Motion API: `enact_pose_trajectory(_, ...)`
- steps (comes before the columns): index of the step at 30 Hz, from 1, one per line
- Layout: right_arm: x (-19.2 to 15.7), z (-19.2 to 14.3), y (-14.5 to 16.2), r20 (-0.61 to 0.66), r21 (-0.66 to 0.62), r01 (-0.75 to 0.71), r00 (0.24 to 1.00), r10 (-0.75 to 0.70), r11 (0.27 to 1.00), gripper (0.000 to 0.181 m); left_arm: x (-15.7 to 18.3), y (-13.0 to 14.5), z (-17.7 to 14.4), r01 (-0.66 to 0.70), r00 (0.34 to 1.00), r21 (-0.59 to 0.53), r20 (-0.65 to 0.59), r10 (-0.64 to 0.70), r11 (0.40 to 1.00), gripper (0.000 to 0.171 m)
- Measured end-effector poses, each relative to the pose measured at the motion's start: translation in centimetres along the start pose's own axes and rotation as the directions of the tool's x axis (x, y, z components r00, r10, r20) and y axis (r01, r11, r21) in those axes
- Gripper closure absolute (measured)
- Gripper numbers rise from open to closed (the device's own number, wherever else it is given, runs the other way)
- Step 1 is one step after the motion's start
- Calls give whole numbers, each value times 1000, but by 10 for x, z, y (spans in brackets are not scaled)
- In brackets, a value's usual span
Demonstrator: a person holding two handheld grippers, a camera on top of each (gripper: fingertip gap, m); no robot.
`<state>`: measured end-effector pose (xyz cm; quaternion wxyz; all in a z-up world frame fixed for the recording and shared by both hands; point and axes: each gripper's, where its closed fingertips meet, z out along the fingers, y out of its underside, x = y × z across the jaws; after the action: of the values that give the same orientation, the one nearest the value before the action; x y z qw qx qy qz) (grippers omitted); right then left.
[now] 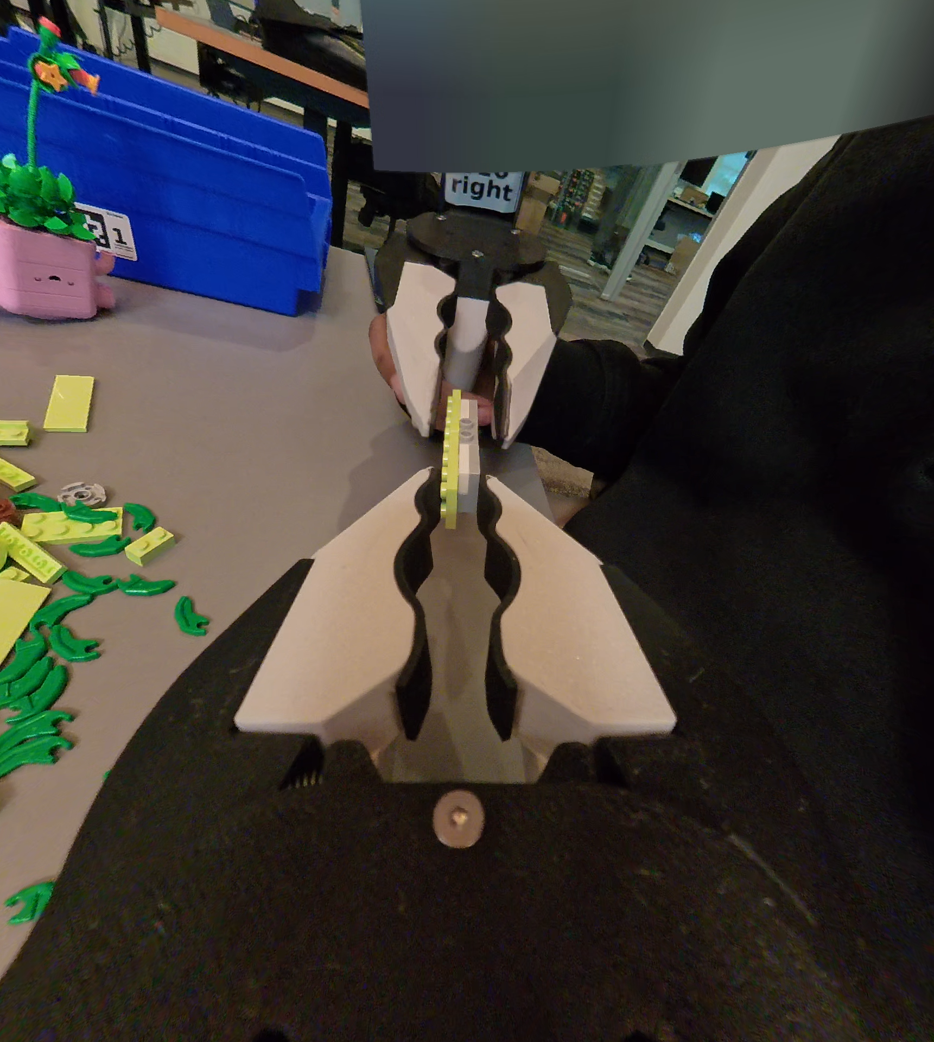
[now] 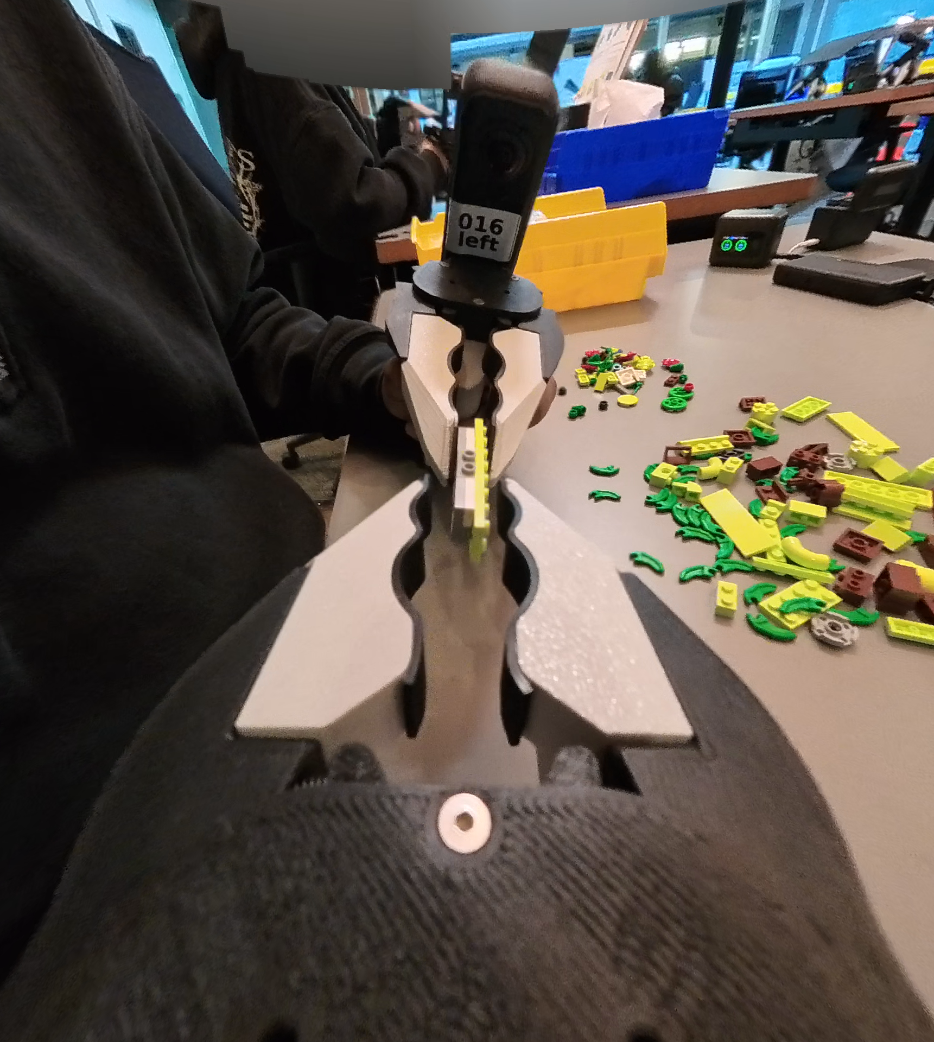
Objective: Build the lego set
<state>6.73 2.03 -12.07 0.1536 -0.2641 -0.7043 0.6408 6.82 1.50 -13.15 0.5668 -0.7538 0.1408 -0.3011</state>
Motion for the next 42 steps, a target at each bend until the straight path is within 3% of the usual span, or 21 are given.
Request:
enact_pose_trajectory(6, -1, -2, -2, 10, 16, -6, 1000, 6, 1000, 171, 2, 0, 1, -2, 1000, 0, -13, 2, 1000, 162)
enact_pose_trajectory(23, 4, -1, -1, -16, 11, -23, 1000, 23, 1000, 172, -2, 0, 0, -4, 1000, -2, 13, 4, 1000, 162)
enact_pose_trajectory(28, 2, -2, 0, 15, 3, -60, 998, 60, 998, 156, 0, -2, -1, -5, 1000, 5, -1, 5, 1000, 162)
enact_pose_trajectory(42, 0, -6, -1, 44, 11, -91, 995, 90, 996, 172, 2, -3, 0, 5, 1000, 15, -12, -5, 1000, 162)
